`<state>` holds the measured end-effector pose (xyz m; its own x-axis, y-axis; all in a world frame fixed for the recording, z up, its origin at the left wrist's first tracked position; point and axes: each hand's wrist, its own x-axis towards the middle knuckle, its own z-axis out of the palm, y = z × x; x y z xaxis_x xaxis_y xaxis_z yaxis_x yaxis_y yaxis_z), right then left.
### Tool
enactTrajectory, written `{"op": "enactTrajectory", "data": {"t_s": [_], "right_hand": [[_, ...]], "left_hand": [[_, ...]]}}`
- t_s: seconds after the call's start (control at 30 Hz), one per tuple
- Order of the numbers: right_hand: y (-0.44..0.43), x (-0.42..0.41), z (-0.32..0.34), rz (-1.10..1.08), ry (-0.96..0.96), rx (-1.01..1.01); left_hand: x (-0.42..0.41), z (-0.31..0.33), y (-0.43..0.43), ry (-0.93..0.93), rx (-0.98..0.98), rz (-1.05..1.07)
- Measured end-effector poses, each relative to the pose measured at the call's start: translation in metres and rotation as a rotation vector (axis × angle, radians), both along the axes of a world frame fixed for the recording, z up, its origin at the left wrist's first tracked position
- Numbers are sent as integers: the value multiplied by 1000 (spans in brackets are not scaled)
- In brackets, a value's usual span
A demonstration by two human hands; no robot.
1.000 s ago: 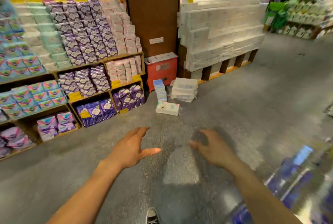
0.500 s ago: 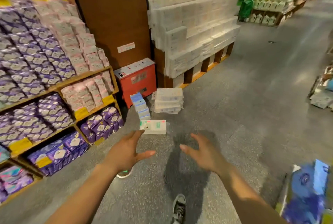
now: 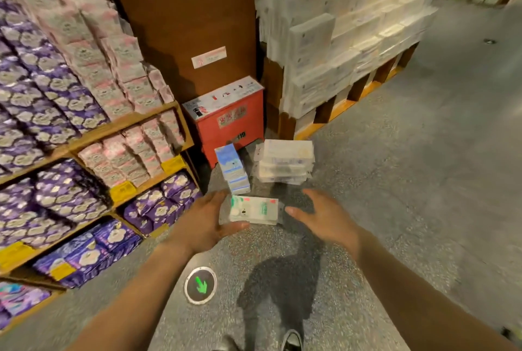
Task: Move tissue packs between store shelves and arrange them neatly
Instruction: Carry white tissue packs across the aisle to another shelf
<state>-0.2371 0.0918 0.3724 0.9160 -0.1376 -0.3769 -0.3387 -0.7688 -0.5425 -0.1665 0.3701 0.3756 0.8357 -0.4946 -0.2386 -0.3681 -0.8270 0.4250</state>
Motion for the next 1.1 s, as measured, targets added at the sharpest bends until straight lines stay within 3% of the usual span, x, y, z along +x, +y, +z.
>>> {"op": "enactTrajectory", "data": {"t_s": [0.33, 0.57, 0.83, 1.1], "right_hand": [[-3, 178, -90, -187, 106, -44], [2, 293, -214, -299, 183, -56], [-16, 391, -451, -346, 239, -15], [-53, 433, -700, -387, 350, -7]], "left_hand": [[204, -93, -11, 105, 52, -63], [350, -222, -21, 161, 93, -141], [438, -486, -48, 227, 146, -87], [487, -756, -77, 350, 165, 51]]}}
